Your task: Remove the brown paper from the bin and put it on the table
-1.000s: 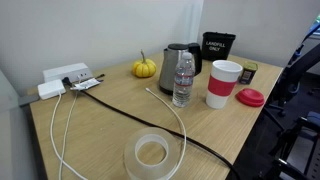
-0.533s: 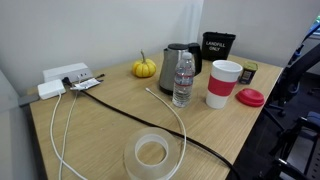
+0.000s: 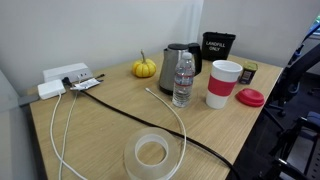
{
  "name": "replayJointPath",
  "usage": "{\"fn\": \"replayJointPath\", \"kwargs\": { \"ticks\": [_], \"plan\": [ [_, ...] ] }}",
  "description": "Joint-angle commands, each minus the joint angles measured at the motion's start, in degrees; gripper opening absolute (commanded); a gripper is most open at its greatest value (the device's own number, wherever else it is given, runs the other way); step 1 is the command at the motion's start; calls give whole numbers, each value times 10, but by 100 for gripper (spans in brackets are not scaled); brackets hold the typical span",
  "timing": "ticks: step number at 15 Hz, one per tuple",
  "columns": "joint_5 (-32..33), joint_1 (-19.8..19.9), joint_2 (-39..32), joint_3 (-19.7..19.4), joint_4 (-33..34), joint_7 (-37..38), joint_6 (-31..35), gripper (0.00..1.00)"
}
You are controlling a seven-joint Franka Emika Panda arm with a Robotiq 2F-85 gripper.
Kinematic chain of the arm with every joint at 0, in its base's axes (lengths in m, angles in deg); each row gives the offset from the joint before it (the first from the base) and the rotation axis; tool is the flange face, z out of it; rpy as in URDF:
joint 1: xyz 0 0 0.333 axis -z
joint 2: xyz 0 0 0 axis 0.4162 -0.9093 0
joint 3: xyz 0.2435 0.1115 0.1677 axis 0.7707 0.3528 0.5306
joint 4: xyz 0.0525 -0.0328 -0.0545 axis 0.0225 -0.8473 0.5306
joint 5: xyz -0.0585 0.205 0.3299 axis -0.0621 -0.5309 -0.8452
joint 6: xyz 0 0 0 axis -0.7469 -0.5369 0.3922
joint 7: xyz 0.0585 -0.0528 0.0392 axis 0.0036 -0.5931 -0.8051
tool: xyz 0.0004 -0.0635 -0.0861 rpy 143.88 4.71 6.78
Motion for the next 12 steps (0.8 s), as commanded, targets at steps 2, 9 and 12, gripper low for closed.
{"fn": "replayJointPath", "kwargs": {
  "ticks": [2, 9, 12],
  "plan": [
    [-7, 57, 23, 51, -9, 113, 11, 100],
    [-5, 56, 19, 52, -1, 107, -1, 100],
    [-5, 56, 19, 52, -1, 107, -1, 100]
  ]
}}
